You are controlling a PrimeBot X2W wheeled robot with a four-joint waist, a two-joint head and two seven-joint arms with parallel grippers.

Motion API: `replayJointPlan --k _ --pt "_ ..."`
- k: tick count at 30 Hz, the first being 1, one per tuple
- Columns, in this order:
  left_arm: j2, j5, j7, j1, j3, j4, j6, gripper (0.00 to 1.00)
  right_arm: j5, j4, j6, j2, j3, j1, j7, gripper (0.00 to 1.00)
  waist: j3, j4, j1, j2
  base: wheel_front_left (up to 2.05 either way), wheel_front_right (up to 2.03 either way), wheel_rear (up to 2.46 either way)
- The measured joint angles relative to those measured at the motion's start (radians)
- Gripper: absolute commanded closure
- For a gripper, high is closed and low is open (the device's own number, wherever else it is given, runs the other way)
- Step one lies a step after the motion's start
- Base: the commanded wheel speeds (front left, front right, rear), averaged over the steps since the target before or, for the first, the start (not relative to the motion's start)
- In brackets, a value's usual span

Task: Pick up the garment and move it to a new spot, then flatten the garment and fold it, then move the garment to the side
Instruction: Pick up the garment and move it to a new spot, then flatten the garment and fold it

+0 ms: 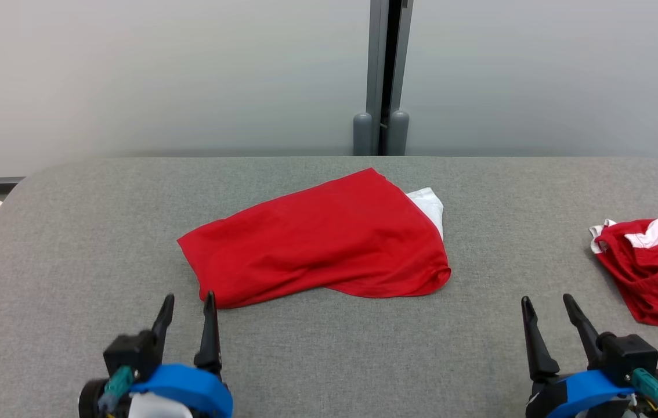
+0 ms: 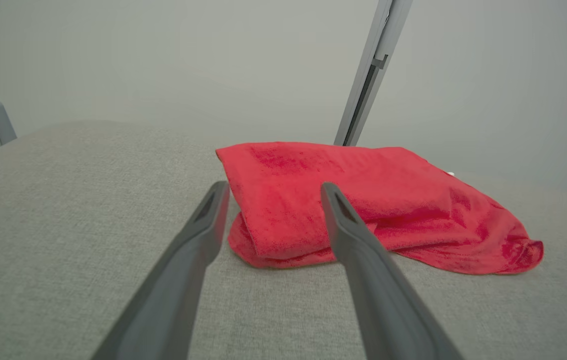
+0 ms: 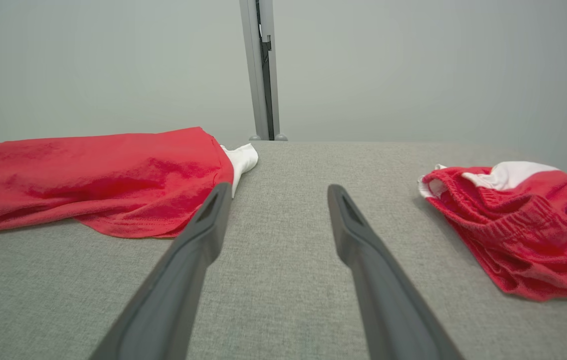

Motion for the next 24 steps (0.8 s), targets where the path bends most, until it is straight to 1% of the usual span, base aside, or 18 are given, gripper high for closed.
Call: replayJointPlan --k 5,8,15,24 --pt "-0.02 0.014 0.0 0.122 0.029 -0.083 0.028 0.0 0.016 0.005 0.0 0.0 0.023 0.019 0.0 0.0 -0.011 0.005 0.0 0.0 0.0 0.0 0.0" --pt "-0.028 0.023 0.0 0.164 0.042 -0.117 0.041 0.0 0.022 0.005 0.0 0.0 0.031 0.028 0.0 0.0 -0.014 0.009 0.0 0.0 0.0 0.0 0.0" --pt "-0.039 0.041 0.0 0.187 0.043 -0.145 0.047 0.0 0.032 0.01 0.0 0.0 0.049 0.03 0.0 0.0 -0.019 0.011 0.0 0.0 0.0 0.0 0.0" --pt "-0.041 0.05 0.0 0.199 0.044 -0.146 0.047 0.0 0.035 0.021 0.0 0.0 0.052 0.03 0.0 0.0 -0.025 0.007 0.0 0.0 0.0 0.0 0.0"
